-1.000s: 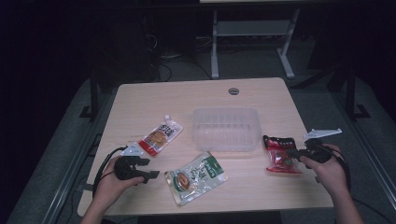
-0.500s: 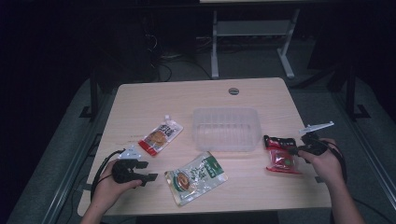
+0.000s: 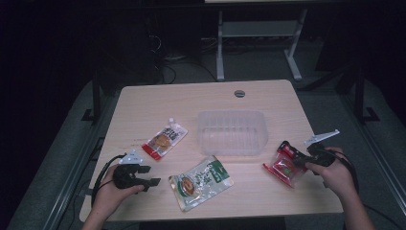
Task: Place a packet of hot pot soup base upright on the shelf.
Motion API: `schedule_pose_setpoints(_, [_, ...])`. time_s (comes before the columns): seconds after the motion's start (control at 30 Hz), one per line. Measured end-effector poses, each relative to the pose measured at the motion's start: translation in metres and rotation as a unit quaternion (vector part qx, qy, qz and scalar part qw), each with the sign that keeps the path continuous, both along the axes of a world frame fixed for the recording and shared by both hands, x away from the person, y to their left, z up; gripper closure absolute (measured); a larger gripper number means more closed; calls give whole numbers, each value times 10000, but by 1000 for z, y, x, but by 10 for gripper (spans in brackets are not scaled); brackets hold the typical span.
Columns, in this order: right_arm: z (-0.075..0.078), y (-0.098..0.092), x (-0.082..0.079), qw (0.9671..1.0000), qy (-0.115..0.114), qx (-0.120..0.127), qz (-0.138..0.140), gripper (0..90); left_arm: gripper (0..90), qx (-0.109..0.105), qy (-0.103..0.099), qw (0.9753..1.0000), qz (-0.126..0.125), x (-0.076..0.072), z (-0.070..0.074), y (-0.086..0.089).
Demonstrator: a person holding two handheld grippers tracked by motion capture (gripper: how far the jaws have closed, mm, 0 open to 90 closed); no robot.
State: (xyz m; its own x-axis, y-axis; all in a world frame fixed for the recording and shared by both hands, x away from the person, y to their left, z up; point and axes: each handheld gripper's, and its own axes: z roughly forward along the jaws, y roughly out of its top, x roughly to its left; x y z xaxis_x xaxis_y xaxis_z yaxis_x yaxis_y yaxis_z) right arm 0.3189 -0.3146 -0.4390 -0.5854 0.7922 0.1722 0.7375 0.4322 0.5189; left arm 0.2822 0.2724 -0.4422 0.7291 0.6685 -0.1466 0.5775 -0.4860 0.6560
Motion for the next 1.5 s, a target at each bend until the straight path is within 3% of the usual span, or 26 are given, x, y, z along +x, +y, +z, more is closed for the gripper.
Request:
schedule_pose_setpoints(0.17, [2, 10, -2, 9994, 56, 77, 325, 900, 318, 5, 2, 10000, -59, -1, 0, -2])
schedule_pose_setpoints(0.23, [3, 12, -2, 9995, 3, 60, 319, 900, 318, 6, -1, 10000, -66, -1, 0, -2])
schedule_pose_setpoints(0.33, [7, 12, 3, 9999, -110, 49, 86, 900, 316, 14, 22, 10000, -66, 0, -1, -2])
schedule_pose_setpoints(0.43, [4, 12, 7, 9999, -84, 5, 65, 900, 312, 25, 19, 10000, -84, 0, -1, -2])
schedule_pose_setpoints(0.53, [-2, 15, 10, 9998, 75, 57, 154, 900, 312, -14, 21, 10000, -38, -1, 0, -3])
schedule_pose_setpoints(0.87, [-3, 26, 2, 9988, 165, 180, 427, 900, 312, 17, 24, 9999, -110, -1, 0, -5])
schedule_pose_setpoints(1.0, [-4, 36, -4, 9972, 234, 299, 644, 900, 312, 0, 78, 9998, -166, -2, 0, -8])
schedule_pose_setpoints(1.5, [-3, 81, 2, 9930, 172, 190, 1155, 900, 322, -7, 86, 9993, -360, -6, 1, -21])
